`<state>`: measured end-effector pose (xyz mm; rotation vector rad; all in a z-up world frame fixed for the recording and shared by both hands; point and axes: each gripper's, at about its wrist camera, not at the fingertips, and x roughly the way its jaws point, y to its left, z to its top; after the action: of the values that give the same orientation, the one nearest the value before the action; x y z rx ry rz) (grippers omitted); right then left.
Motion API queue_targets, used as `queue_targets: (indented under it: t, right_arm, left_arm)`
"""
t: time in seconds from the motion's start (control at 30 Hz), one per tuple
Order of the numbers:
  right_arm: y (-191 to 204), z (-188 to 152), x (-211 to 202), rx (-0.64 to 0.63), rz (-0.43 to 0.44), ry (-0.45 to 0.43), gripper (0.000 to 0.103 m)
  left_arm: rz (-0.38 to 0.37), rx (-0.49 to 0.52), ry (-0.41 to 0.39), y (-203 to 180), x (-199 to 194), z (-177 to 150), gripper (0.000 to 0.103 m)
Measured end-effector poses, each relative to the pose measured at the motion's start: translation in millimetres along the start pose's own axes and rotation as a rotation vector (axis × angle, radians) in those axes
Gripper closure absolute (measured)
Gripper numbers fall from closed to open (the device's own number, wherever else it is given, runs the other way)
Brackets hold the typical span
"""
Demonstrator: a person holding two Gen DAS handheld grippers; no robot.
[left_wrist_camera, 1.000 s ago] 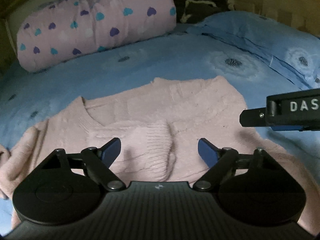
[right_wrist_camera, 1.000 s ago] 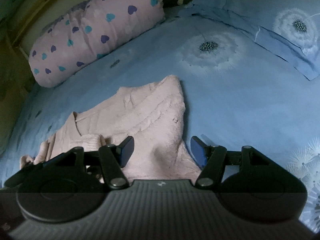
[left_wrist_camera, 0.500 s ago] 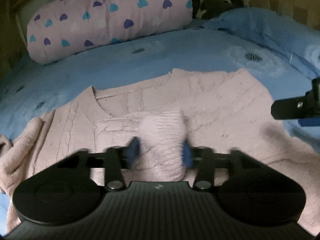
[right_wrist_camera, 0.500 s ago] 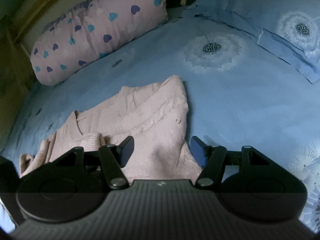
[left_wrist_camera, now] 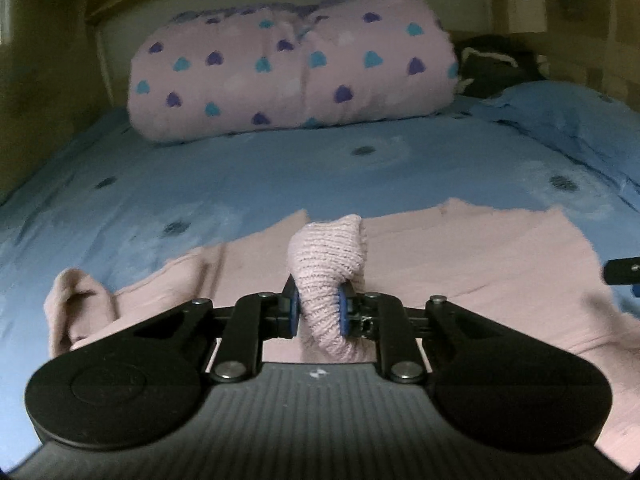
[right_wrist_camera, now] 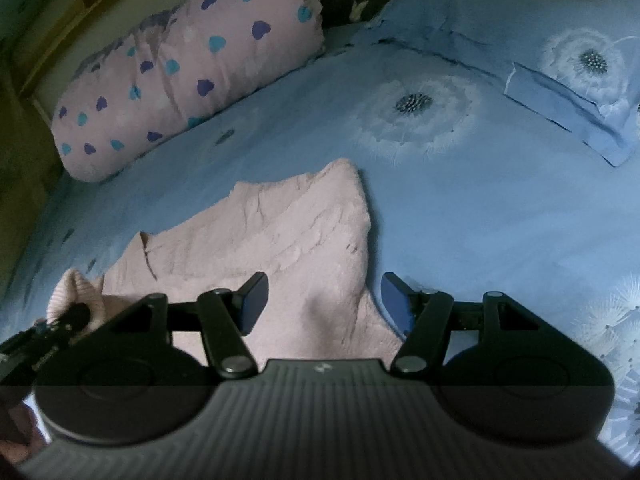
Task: Fold small clothes
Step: 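Lay the held sleeve across the cardigan body with the left gripper and release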
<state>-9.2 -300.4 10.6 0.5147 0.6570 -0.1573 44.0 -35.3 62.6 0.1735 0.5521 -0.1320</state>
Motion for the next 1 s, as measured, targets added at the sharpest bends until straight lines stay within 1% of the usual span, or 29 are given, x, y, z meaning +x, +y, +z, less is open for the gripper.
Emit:
queue_targets:
  t: [0.07, 0.17, 0.23, 0.3, 0.33, 0.4, 0.47, 0.57, 0.67, 0.8, 0.87, 0.93, 1.0]
  right_arm:
    - [2.3, -2.4, 2.0, -0.015, -0.011, 0.006, 0.039]
    - [4.0, -4.3, 6.8, -0.022, -0.006, 0.023, 0.039]
    - [3.4, -4.6, 11.0, -0.012, 0.008, 0.048, 0.039]
    - [1.4, -3.5, 13.4, -0.003, 0.006, 0.055, 0.039]
    - [0.9, -3.0, 14.3, -0.003, -0.005, 0.052, 0.039]
    - [-0.2, -1.6, 15.9, -0.007, -0.032, 0.043, 0.039]
    - [-2.9, 0.3, 16.9, -0.009, -0.066, 0.025, 0.039]
    - [-5.6, 3.1, 18.8, -0.03, -0.112, 0.003, 0.039]
    - [-9.3, 5.8, 21.2, -0.041, -0.135, -0.009, 0.039]
    - [-14.0, 8.3, 26.7, -0.016, -0.162, -0.013, 0.039]
    - [-12.9, 8.8, 28.1, -0.009, -0.158, -0.011, 0.039]
    - [-9.6, 8.5, 29.0, -0.017, -0.153, -0.011, 0.039]
    - [-4.4, 6.9, 30.3, -0.037, -0.152, -0.012, 0.039]
  left_arm:
    - [0.009, -0.022, 0.023, 15.5, 5.3, -6.3, 0.081]
    - [-0.015, -0.079, 0.077, 38.1, 15.3, -19.6, 0.08]
    - [-0.025, -0.11, 0.114, 48.8, 20.7, -27.5, 0.076]
    - [-0.022, -0.131, 0.126, 57.2, 21.7, -32.2, 0.063]
    - [-0.02, -0.139, 0.119, 62.3, 20.6, -33.7, 0.06]
    - [-0.019, -0.154, 0.104, 70.7, 17.6, -33.8, 0.05]
    - [-0.032, -0.183, 0.085, 81.2, 13.8, -32.5, 0.046]
    - [-0.079, -0.229, 0.079, 91.7, 13.7, -29.4, 0.045]
    - [-0.12, -0.276, 0.103, 97.8, 17.0, -29.2, 0.044]
    - [-0.164, -0.342, 0.12, 106.2, 21.5, -29.3, 0.042]
    - [-0.217, -0.386, 0.109, 111.8, 20.8, -27.7, 0.041]
    - [-0.261, -0.411, 0.102, 113.7, 19.8, -25.3, 0.036]
    - [-0.262, -0.397, 0.115, 111.1, 22.6, -22.7, 0.03]
